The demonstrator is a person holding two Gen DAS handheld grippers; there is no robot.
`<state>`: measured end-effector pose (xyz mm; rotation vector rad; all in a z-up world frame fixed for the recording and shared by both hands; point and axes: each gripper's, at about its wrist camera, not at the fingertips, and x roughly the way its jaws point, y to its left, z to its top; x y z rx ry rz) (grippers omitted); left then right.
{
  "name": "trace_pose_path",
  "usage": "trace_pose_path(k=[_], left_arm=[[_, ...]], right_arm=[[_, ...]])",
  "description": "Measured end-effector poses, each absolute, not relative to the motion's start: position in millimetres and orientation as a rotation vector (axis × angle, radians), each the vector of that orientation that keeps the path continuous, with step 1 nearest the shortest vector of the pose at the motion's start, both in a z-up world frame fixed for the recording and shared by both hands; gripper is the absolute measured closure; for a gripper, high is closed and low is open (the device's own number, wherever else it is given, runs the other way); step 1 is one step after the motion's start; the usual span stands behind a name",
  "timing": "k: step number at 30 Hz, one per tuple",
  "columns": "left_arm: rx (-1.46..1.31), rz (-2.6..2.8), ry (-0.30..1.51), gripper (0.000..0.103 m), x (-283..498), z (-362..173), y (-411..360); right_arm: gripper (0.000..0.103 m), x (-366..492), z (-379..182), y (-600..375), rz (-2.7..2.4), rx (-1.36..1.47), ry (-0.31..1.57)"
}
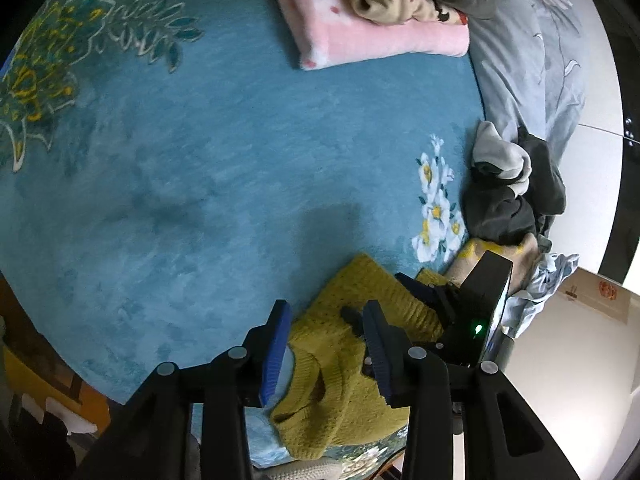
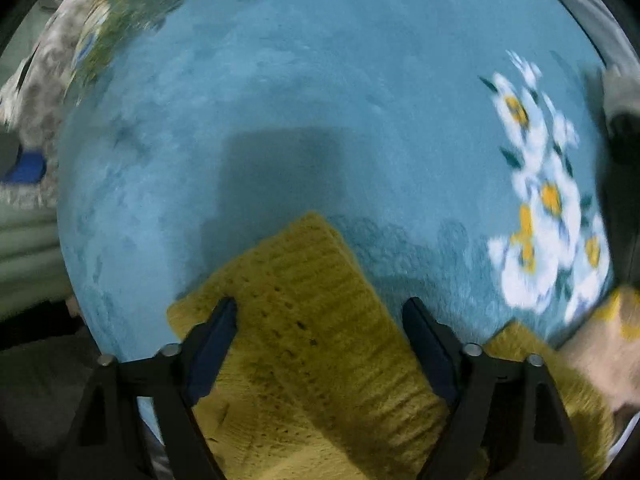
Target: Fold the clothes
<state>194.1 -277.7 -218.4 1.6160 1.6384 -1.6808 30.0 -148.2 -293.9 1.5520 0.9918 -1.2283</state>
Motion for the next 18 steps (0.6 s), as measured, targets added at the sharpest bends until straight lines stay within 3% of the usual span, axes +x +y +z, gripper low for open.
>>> trace_pose_path(k=[2,6,18], left_arm=[[1.635,-1.692,1.612,0.061,202,-221,-267],[1.782,-1.699,1.554,0.052,213,-239,-220],[2.303,-1.572,1.405,0.052,247,-312,-67]], right_arm=[[0.046,20,-295,-142,-1.263,1.594,0.966],[0.047,3,-299,-132,-1.283,1.662,0.918],[0.047,2,-294,-124,-1.270,1.634,0.902]])
